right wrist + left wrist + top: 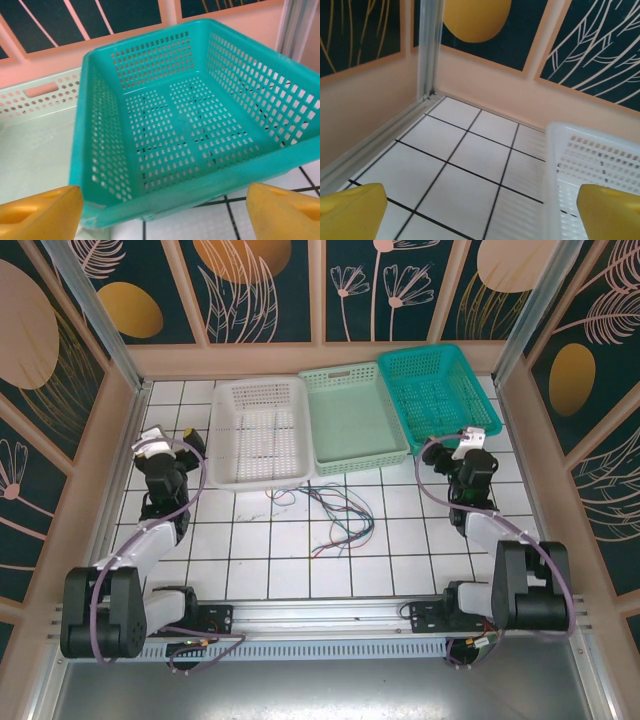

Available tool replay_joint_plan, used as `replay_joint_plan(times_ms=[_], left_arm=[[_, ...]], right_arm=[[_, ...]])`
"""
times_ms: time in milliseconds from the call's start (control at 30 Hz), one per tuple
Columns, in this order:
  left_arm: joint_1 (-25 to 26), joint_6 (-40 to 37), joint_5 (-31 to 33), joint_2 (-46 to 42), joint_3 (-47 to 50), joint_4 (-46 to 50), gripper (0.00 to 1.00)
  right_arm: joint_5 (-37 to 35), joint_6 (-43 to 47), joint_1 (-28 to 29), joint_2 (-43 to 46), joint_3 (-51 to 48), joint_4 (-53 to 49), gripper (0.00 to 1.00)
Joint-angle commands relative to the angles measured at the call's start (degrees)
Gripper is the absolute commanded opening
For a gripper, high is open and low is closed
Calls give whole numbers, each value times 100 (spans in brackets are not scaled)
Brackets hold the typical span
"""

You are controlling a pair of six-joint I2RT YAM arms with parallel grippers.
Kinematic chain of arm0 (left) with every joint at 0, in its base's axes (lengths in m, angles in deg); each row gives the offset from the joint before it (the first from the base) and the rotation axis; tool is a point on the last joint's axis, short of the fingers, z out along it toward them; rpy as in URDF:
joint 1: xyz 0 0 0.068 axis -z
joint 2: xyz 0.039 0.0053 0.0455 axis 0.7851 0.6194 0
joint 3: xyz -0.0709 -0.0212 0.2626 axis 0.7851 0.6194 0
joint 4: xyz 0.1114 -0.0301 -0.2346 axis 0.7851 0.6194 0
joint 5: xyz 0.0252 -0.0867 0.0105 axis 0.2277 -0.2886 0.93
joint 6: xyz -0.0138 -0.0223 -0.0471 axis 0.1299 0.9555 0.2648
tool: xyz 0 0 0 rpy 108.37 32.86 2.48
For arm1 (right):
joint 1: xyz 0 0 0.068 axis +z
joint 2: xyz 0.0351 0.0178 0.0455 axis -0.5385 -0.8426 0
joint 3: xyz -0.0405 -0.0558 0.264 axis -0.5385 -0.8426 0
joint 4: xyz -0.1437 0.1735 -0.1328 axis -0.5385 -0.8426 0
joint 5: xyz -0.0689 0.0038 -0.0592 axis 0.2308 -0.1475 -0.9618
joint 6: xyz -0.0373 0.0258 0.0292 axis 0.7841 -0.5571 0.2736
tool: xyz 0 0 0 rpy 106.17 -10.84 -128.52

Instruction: Untangle the cables

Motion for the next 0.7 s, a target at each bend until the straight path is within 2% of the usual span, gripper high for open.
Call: replay_joint_plan(times_ms=[0,67,133,200,367,433,533,667], left_arm=[[71,692,-847,-139,-355,996,90],[393,617,-1225,-124,-661,1190,86],[954,311,-1458,-47,-952,1200,86],[1513,123,-1730,219,-1270,1214,86],[2231,121,-2472,1280,-2167,1652,82],[2670,-198,-2522,1692,-2520,1981,80],[3154,-587,-2191,2289,-3156,2641,79],[3229,-372,-2241,2959,-3654,3099,77]], right_arm=[[177,-328,132,258,63,-819,85],[332,-401,180,186,401,-1308,84],[526,-473,250,-24,884,-1915,83],[634,-464,384,-302,1339,-2368,78],[28,-429,871,-657,1743,-2562,77],[99,-563,947,-732,1774,-2569,77],[194,-739,1016,-734,1690,-2530,77],[228,-926,1088,-563,1512,-2501,77]])
